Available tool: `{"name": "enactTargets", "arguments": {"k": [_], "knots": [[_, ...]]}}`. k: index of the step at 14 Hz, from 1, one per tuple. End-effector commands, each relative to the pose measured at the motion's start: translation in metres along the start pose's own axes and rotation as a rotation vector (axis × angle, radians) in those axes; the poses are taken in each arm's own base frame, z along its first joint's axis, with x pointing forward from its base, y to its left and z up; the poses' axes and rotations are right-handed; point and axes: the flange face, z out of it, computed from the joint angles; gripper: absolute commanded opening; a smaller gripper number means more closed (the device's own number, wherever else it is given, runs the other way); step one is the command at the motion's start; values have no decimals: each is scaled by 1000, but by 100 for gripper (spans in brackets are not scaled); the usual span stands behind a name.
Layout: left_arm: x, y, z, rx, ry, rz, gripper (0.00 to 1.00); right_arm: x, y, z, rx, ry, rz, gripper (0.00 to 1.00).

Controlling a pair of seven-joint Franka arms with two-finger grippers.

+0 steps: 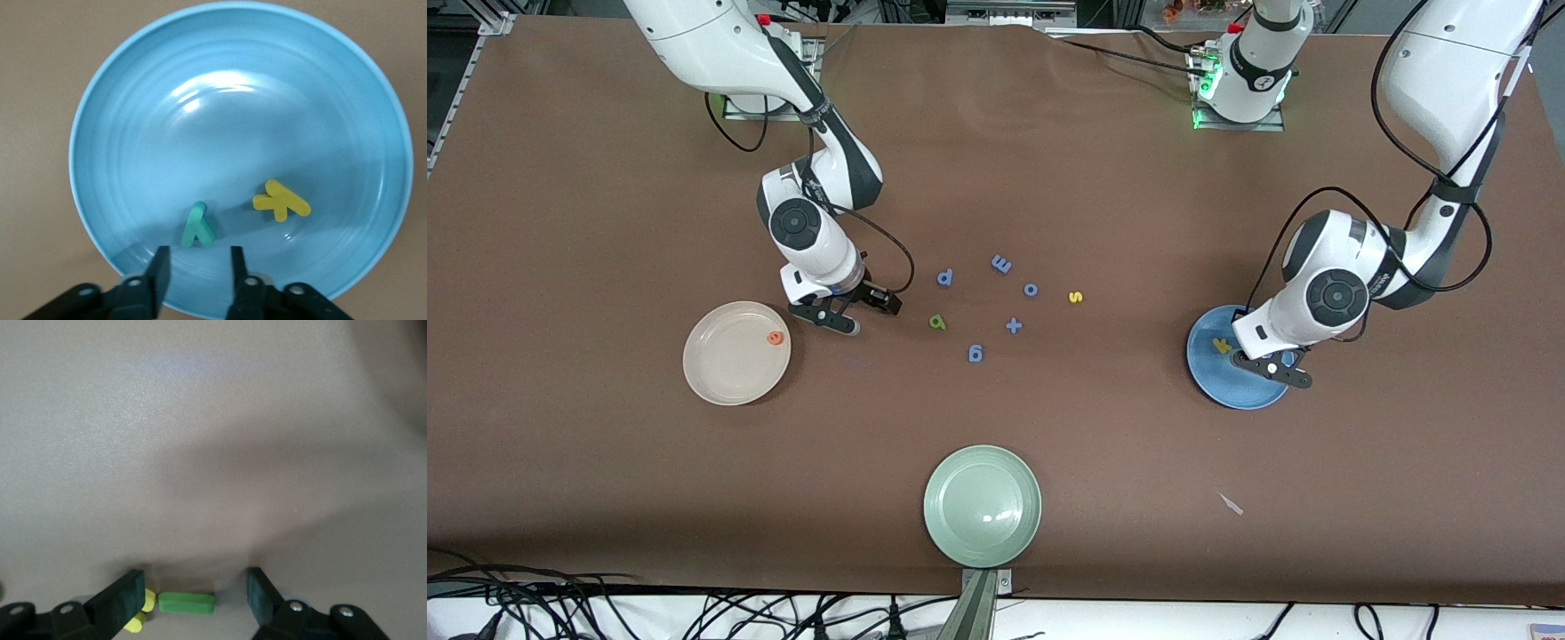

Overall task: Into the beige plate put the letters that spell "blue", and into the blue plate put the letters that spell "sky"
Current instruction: 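Drop the teal y on the blue plate while the right gripper grasps green letter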

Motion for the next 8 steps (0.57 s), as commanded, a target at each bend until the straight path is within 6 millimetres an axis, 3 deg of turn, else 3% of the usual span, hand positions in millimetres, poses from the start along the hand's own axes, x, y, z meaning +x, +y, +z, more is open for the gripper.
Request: {"name": "enactTargets", "arguments": {"k": [1,5,8], "knots": [[3,5,-15,22,20,22,100,-3,6,10,-13,6,-14,70],[16,60,-59,18,9,20,100,-11,10,-21,-42,-23,9,65],[22,119,-78,-22,33,-18,100,-6,9,-38,-49,-40,29,66]]}}
